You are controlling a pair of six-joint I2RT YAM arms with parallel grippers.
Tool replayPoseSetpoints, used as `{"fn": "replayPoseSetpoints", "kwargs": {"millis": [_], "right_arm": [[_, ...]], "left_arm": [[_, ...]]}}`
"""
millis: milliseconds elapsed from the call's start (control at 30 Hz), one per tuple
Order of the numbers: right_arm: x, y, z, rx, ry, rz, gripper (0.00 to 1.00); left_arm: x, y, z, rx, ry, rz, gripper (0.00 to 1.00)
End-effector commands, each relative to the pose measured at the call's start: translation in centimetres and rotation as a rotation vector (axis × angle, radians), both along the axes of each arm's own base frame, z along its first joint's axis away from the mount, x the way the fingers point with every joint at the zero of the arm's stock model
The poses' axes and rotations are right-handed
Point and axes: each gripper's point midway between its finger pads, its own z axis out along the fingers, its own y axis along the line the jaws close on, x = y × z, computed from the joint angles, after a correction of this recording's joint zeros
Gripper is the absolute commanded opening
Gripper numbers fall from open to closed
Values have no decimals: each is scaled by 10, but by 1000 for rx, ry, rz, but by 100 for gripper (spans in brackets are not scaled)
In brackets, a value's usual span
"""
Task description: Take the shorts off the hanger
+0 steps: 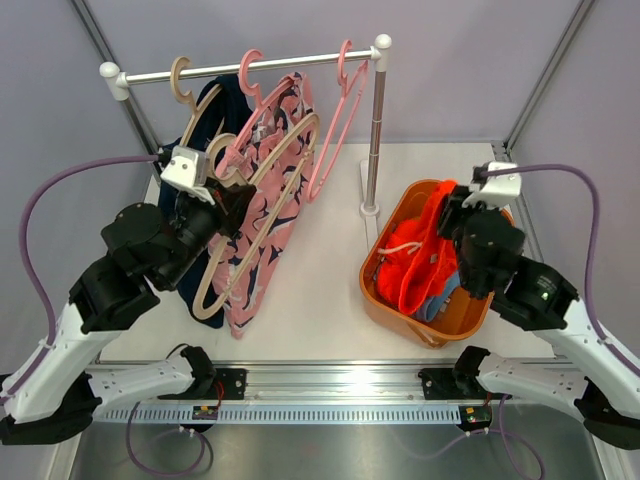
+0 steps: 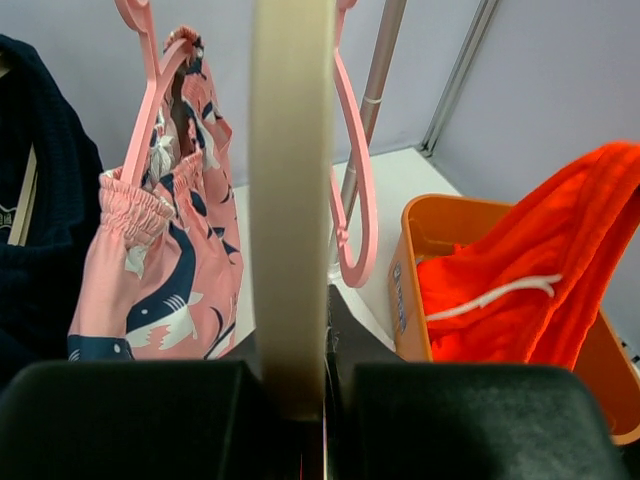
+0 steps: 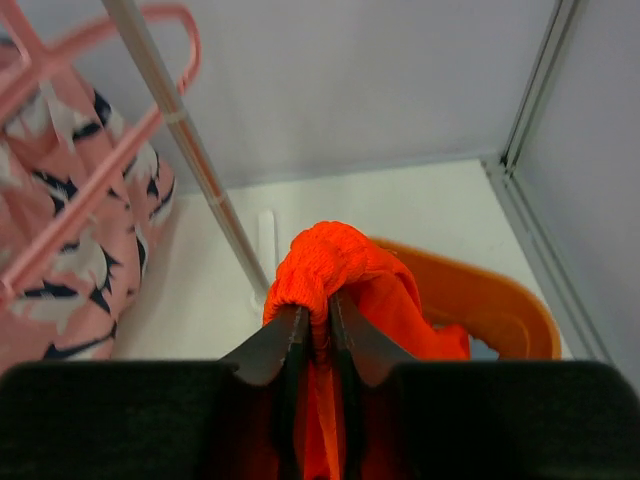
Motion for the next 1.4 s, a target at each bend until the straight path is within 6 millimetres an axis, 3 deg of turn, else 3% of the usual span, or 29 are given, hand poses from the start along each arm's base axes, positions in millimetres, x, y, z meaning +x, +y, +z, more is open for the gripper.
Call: {"fn": "replayPoseSetpoints", "kwargs": {"millis": [0,33,133,167,300,433,500,533,600,667,733,867,900,933,1033,1233,1367], "right_arm": [[-7,13,-74,148,144,20,38],[-8,15,-84,154,166,26,49],[-12,17,-107,145,227,26,71],[-13,16,-108,139,232,22,73],[-14,18,-96,117,215,61,74],[-15,25,-81,129,192,122,75],[-16,25,-78,130,188,133,75],[-16,27,-78,127,194,145,75],[-19,27,-79,130,196,157,75],[-21,27,-77,146,194,170,75],[-24,27,-77,152,194,180,75],[-30,21,-69,173,175,193,75],[-31,20,-69,171,176,195,75],[-31,18,-69,168,174,191,76],[-32,15,-68,161,171,180,76],[-34,12,-66,167,167,179,76],[-33,12,-68,165,166,171,76]], "left_arm": [[6,1,17,-10,-17,34,0],[8,0,16,-5,-14,37,0],[15,-2,18,11,-24,62,0],[18,-3,17,25,-25,72,0],[34,-11,21,93,-37,114,0],[54,-15,42,132,-73,153,0],[74,-23,38,152,-51,151,0],[78,-20,49,131,-46,154,0],[103,-29,38,163,-3,166,0],[113,-31,48,164,-20,177,0],[135,-40,40,192,2,180,0],[167,-49,46,187,-13,174,0],[174,-44,55,169,-30,181,0],[186,-49,48,177,-20,180,0],[206,-52,55,159,-56,169,0],[228,-57,72,147,-121,133,0],[240,-70,62,153,-114,93,0]]}}
